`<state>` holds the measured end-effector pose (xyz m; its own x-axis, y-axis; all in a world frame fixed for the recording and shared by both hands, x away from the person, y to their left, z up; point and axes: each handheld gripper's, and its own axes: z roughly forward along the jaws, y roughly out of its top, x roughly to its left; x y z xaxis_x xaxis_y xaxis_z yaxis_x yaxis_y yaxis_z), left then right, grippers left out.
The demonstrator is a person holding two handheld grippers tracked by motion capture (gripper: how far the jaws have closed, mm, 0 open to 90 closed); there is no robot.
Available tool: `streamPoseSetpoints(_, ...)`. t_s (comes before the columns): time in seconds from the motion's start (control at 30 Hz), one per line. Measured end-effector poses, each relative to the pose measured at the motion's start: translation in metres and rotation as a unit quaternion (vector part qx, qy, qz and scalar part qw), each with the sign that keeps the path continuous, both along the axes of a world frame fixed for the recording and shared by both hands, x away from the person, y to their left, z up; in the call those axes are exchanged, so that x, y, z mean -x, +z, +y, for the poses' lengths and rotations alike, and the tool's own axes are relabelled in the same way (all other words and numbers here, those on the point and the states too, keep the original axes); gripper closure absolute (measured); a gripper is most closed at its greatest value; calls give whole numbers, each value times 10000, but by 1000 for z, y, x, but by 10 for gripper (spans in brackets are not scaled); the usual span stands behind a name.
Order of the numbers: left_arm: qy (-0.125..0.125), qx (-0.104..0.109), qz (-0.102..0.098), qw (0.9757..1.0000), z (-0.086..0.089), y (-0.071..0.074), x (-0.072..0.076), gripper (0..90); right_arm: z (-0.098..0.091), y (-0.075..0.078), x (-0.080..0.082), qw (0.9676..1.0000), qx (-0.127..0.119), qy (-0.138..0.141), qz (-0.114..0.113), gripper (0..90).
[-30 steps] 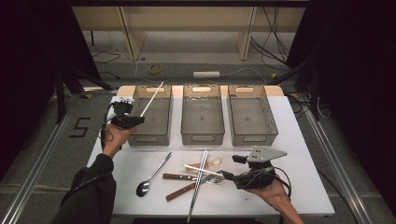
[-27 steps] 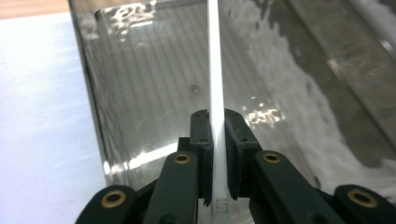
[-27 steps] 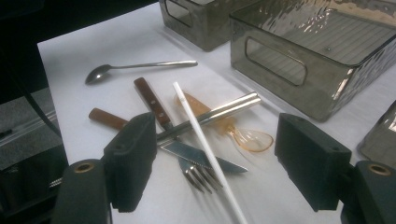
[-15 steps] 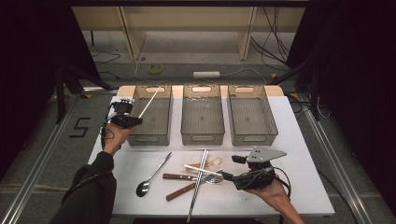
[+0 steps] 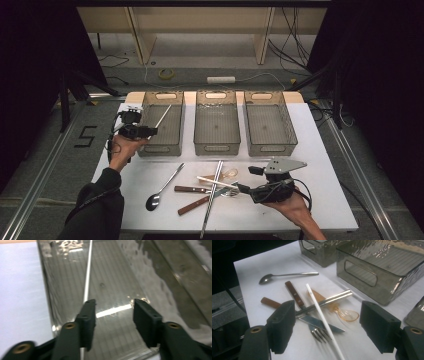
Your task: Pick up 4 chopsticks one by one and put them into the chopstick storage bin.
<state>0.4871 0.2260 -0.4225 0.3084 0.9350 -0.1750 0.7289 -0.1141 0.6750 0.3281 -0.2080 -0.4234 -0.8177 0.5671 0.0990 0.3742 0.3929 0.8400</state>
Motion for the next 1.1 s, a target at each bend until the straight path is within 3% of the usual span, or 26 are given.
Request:
streamPoseSetpoints(0.03, 0, 0, 0, 10000, 0, 0, 0, 455, 0, 0, 0, 10000, 9, 2, 7, 299)
streamPoseSetpoints(0.07, -80, 171, -40, 9998, 0, 1, 7, 436, 0, 0, -1, 10000, 25, 0, -3, 299)
streamPoseSetpoints(0.17, -188, 346, -157, 9991, -2, 1, 16, 387, 0, 1, -2, 10000, 62, -40, -31, 299)
streamPoseSetpoints(0.3, -352, 274, -208, 9988, -4, -2, 22, 348, 0, 1, -5, 9998, 162, -103, -45, 300)
streamPoseSetpoints(0.43, -490, 448, -311, 9973, -4, -2, 33, 315, -1, 1, -7, 9996, 241, -149, -40, 303)
streamPoseSetpoints(0.53, -572, 454, -393, 9966, -7, 1, 38, 303, -1, -1, -10, 9994, 292, -179, -53, 306)
streamPoseSetpoints(0.8, -852, 544, -638, 9928, -17, 3, 53, 251, -1, -2, -13, 9990, 413, -176, -35, 315)
streamPoseSetpoints(1.1, -1136, 758, -825, 9872, -28, 2, 74, 217, -1, -4, -18, 9973, 730, -82, 42, 342)
